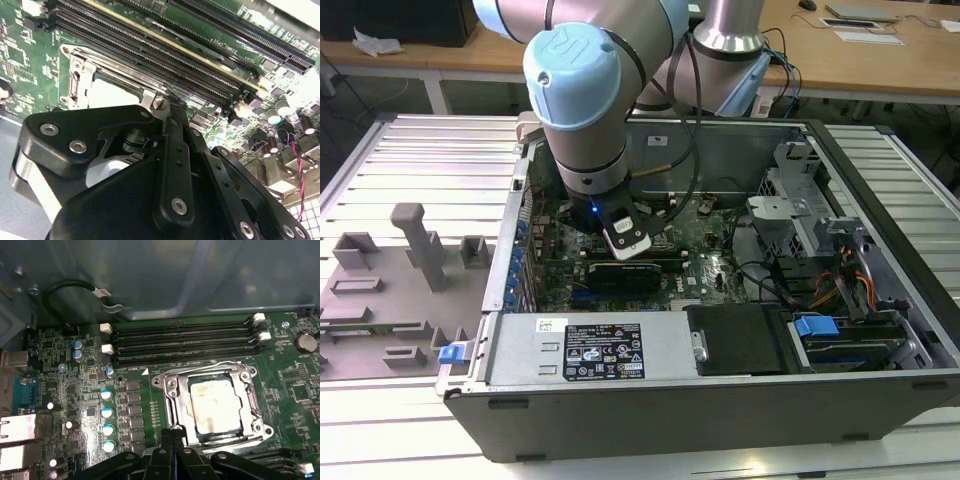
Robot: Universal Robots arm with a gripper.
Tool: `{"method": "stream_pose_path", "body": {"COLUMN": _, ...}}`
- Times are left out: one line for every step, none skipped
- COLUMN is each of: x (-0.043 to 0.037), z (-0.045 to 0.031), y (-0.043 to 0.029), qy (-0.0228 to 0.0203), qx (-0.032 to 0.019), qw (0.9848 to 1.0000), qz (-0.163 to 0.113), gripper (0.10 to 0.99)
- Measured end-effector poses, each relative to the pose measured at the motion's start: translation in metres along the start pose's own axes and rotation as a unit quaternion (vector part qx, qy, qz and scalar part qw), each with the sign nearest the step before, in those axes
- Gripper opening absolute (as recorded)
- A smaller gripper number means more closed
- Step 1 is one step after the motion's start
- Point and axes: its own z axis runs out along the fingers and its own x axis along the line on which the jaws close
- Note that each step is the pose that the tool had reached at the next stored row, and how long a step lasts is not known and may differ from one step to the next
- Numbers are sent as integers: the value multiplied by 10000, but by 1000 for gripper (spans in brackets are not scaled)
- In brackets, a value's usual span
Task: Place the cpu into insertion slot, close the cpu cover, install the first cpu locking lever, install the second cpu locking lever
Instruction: 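Install the second cpu locking lever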
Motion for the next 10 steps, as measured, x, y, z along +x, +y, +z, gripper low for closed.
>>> {"method": "stream_pose_path", "body": {"x": 6, "z": 2, "y": 2, "qy": 1, "qx": 1, "qw": 10000, "qz": -1, "gripper": 106}}
{"method": "stream_pose_path", "body": {"x": 15, "z": 2, "y": 4, "qy": 2, "qx": 2, "qw": 10000, "qz": -1, "gripper": 106}}
{"method": "stream_pose_path", "body": {"x": 21, "z": 3, "y": 4, "qy": 1, "qx": 1, "qw": 10000, "qz": -1, "gripper": 106}}
{"method": "stream_pose_path", "body": {"x": 25, "z": 4, "y": 3, "qy": 1, "qx": 1, "qw": 10000, "qz": -1, "gripper": 106}}
{"method": "stream_pose_path", "body": {"x": 26, "z": 4, "y": 3, "qy": 2, "qx": 1, "qw": 10000, "qz": -2, "gripper": 106}}
{"method": "stream_pose_path", "body": {"x": 27, "z": 4, "y": 2, "qy": 2, "qx": 2, "qw": 10000, "qz": -2, "gripper": 106}}
{"method": "stream_pose_path", "body": {"x": 27, "z": 4, "y": 2, "qy": 2, "qx": 1, "qw": 10000, "qz": -2, "gripper": 106}}
{"method": "stream_pose_path", "body": {"x": 28, "z": 3, "y": 2, "qy": 2, "qx": 1, "qw": 10000, "qz": -1, "gripper": 106}}
{"method": "stream_pose_path", "body": {"x": 26, "z": -11, "y": 7, "qy": 2, "qx": 2, "qw": 10000, "qz": -1, "gripper": 106}}
{"method": "stream_pose_path", "body": {"x": 23, "z": -14, "y": 8, "qy": 0, "qx": 1, "qw": 10000, "qz": -1, "gripper": 106}}
